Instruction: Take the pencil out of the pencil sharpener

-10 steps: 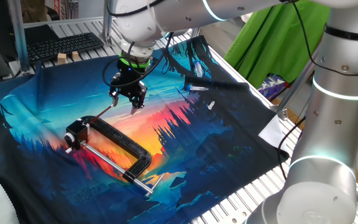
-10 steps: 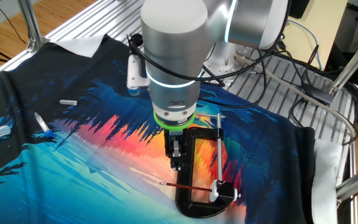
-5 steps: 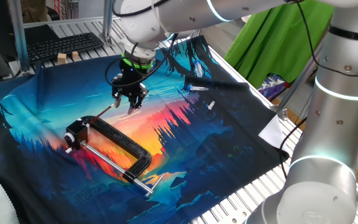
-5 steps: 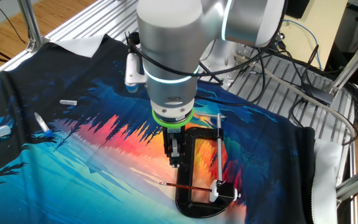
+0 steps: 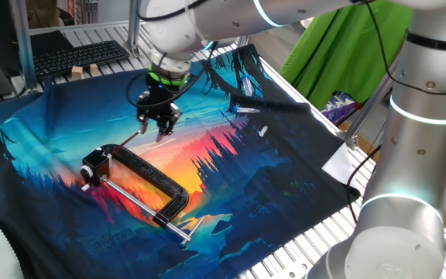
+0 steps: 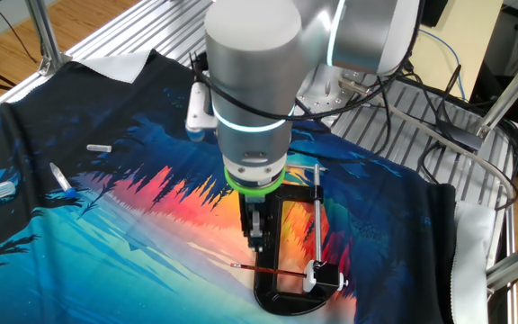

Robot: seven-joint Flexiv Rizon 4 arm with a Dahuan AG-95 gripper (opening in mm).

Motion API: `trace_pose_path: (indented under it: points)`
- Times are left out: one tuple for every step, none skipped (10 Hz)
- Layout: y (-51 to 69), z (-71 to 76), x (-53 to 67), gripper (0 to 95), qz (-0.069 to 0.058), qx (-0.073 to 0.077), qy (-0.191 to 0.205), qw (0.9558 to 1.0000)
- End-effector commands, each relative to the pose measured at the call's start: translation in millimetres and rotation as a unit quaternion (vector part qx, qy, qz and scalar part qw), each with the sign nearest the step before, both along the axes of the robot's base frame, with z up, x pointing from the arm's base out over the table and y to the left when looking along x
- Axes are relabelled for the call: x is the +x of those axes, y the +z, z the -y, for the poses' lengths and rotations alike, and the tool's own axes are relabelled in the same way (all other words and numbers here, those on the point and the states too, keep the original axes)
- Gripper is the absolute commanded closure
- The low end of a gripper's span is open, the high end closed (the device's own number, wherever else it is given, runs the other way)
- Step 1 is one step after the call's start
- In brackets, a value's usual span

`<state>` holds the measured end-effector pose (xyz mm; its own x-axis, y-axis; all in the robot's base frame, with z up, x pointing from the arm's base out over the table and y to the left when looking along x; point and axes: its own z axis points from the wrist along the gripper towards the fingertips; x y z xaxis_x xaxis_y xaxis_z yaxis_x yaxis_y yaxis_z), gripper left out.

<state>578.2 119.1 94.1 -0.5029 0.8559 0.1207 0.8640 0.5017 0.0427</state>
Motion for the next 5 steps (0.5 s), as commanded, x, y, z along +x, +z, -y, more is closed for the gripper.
trace_pose_path:
  points:
    - [-1.3,-2.9,5.2,38.0,0.001,0.0,-0.001,1.0]
    - [-2.0,-5.8,9.0,38.0,0.0,-0.001,-0.004,1.0]
    - [-2.9,-8.5,11.8,38.0,0.0,-0.001,-0.008,1.0]
    - [-3.5,-9.7,12.8,38.0,0.0,0.0,-0.01,1.0]
    - [-5.2,-14.1,15.9,38.0,-0.001,0.0,-0.017,0.9999]
